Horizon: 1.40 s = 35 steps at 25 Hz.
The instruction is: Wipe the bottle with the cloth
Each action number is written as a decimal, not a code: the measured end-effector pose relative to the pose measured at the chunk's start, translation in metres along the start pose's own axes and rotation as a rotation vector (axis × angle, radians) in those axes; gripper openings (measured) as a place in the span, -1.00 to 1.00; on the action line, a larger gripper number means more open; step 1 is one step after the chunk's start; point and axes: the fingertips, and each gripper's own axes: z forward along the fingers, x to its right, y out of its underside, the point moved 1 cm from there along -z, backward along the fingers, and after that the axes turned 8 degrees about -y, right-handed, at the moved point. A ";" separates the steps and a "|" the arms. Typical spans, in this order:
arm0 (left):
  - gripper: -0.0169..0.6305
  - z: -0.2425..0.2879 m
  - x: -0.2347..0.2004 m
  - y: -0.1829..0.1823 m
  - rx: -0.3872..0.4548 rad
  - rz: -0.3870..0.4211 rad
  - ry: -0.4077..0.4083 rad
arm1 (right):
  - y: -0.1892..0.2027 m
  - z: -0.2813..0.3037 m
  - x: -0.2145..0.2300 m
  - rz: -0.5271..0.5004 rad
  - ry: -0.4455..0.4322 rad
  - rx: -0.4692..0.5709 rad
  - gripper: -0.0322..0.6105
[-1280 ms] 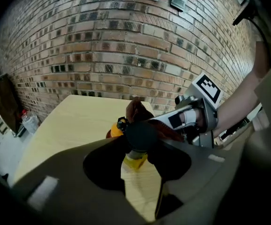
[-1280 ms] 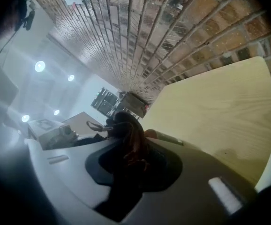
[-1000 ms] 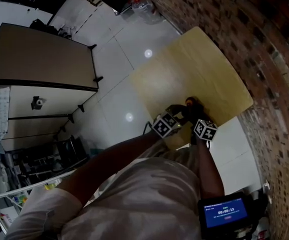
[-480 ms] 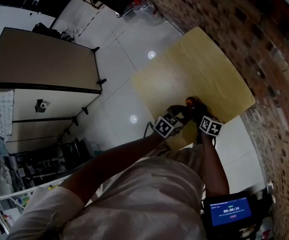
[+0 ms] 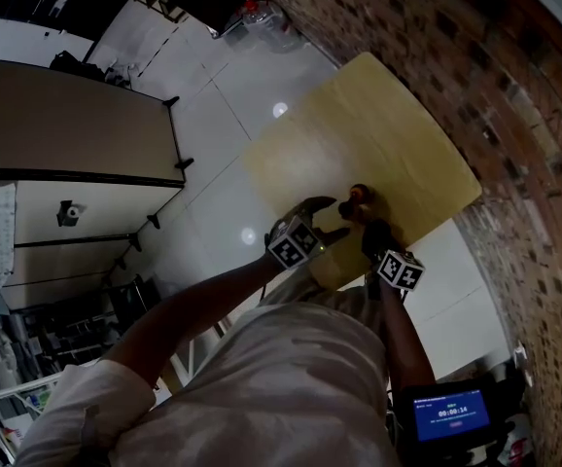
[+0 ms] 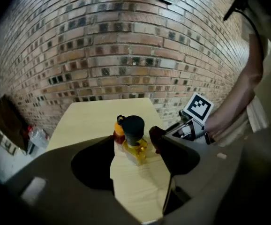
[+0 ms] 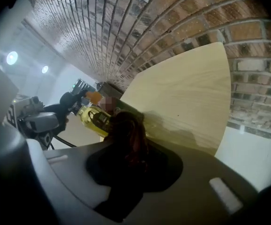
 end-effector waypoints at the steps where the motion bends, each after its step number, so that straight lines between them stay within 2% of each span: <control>1: 0.06 -0.003 -0.001 -0.003 0.005 0.071 0.002 | -0.001 -0.002 0.001 0.000 0.002 0.003 -0.67; 7: 0.11 0.005 -0.004 -0.026 -0.003 0.433 0.051 | -0.015 -0.003 0.006 0.000 0.018 0.036 -0.66; 10: 0.15 0.008 0.003 -0.038 0.019 0.623 0.109 | -0.029 -0.007 -0.002 -0.022 0.011 0.055 -0.66; 12: 0.16 0.006 0.012 -0.038 0.025 0.847 0.167 | -0.034 -0.011 -0.003 -0.028 0.008 0.063 -0.66; 15: 0.16 0.007 0.013 -0.018 -0.036 1.323 0.211 | -0.035 -0.019 0.001 -0.022 0.016 0.066 -0.66; 16: 0.15 0.010 0.010 -0.012 -0.063 1.445 0.217 | -0.033 -0.021 0.005 -0.017 0.022 0.067 -0.66; 17: 0.15 0.013 0.007 -0.010 -0.082 1.524 0.225 | -0.031 -0.023 0.008 -0.011 0.027 0.067 -0.66; 20: 0.10 0.023 0.007 -0.007 -0.093 1.620 0.262 | -0.021 -0.027 0.012 0.004 0.038 0.065 -0.66; 23: -0.24 0.033 0.010 -0.003 -0.060 1.660 0.253 | -0.013 -0.031 0.006 0.017 0.036 0.068 -0.66; 25: -0.21 0.038 0.009 -0.006 -0.087 1.641 0.207 | -0.012 -0.034 0.003 0.030 0.029 0.083 -0.66; 27: -0.21 0.042 0.006 -0.010 -0.148 1.518 0.150 | -0.014 -0.036 0.001 0.029 0.018 0.101 -0.66; 31: -0.24 0.045 0.006 -0.014 -0.263 1.129 0.057 | -0.015 -0.039 0.000 0.046 0.001 0.130 -0.66; 33: -0.25 0.046 0.009 -0.017 -0.290 1.014 0.004 | -0.025 -0.040 -0.009 0.052 -0.028 0.164 -0.66; 35: -0.26 0.049 0.016 -0.020 -0.298 0.953 -0.040 | -0.042 -0.041 -0.028 0.042 -0.085 0.209 -0.67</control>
